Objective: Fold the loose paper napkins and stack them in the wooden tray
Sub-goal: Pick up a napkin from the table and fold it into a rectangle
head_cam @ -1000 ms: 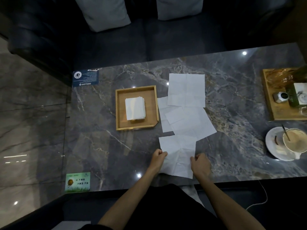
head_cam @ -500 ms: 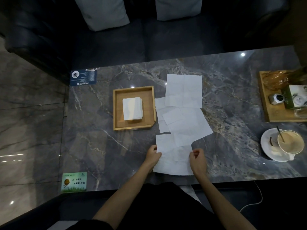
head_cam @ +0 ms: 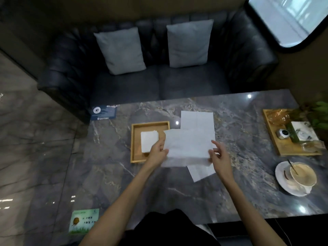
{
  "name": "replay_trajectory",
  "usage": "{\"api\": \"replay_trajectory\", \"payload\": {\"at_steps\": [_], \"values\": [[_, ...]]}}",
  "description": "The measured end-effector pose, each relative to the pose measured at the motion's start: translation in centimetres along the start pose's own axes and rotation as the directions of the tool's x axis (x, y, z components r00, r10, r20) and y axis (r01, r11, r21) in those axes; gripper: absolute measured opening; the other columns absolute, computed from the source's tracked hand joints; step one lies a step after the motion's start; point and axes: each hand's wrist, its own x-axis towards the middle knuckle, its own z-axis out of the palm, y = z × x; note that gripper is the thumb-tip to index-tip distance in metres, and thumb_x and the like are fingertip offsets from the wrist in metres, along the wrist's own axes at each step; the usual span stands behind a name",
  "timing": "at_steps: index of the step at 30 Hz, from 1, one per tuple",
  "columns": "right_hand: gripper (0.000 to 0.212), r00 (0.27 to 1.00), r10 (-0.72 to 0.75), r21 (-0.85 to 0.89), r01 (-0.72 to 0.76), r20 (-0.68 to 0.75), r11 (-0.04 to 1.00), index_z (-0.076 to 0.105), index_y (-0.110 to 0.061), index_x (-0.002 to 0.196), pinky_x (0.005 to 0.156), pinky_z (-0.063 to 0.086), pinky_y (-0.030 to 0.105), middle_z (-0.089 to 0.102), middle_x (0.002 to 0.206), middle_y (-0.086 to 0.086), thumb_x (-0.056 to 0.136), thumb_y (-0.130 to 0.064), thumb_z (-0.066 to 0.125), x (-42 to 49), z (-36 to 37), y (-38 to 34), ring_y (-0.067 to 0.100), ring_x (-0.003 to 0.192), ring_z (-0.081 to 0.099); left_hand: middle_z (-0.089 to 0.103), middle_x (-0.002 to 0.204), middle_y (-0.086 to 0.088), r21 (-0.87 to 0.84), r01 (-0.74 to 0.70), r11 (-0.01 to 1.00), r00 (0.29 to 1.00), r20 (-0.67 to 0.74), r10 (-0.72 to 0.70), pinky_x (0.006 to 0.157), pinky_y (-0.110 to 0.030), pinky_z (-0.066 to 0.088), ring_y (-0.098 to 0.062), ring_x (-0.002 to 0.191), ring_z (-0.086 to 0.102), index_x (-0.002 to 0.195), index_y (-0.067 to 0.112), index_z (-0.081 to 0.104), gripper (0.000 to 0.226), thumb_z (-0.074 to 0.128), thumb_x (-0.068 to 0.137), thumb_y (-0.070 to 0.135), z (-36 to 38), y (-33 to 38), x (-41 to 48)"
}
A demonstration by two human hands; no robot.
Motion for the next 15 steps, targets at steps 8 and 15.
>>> {"api": "replay_trajectory", "payload": {"at_steps": [8, 15], "values": [[0.041, 0.959, -0.284, -0.034, 0.284, -0.011, 0.958, 0.055, -0.023, 0.132, 0.086, 0.053, 0.035, 0.066, 0.103, 0.001, 0.093, -0.027, 0.063, 1.5, 1.7, -17.6, 0.027, 0.102, 0.064, 0.058, 0.128, 0.0, 0.222, -0.528, 0.819, 0.847, 0.081, 0.525, 0.098, -0.021, 0.049, -0.018, 0.12, 0.058, 0.137, 0.011, 0.052, 0.062, 0.041, 0.085, -0.02, -11.4, 17.0, -1.6], [0.078, 0.791, -0.571, 0.033, 0.579, 0.22, 0.815, 0.033, -0.033, 0.15, 0.111, 0.033, 0.029, 0.042, 0.148, -0.014, 0.084, -0.048, 0.072, -1.1, 2.8, -39.1, 0.005, 0.135, 0.039, 0.066, 0.122, 0.002, 0.412, -0.807, 0.423, 0.581, 0.427, 0.693, 0.087, -0.022, 0.053, -0.005, 0.106, 0.064, 0.135, 0.017, 0.056, 0.051, 0.048, 0.086, 0.008, -20.5, 32.9, -11.5]]}}
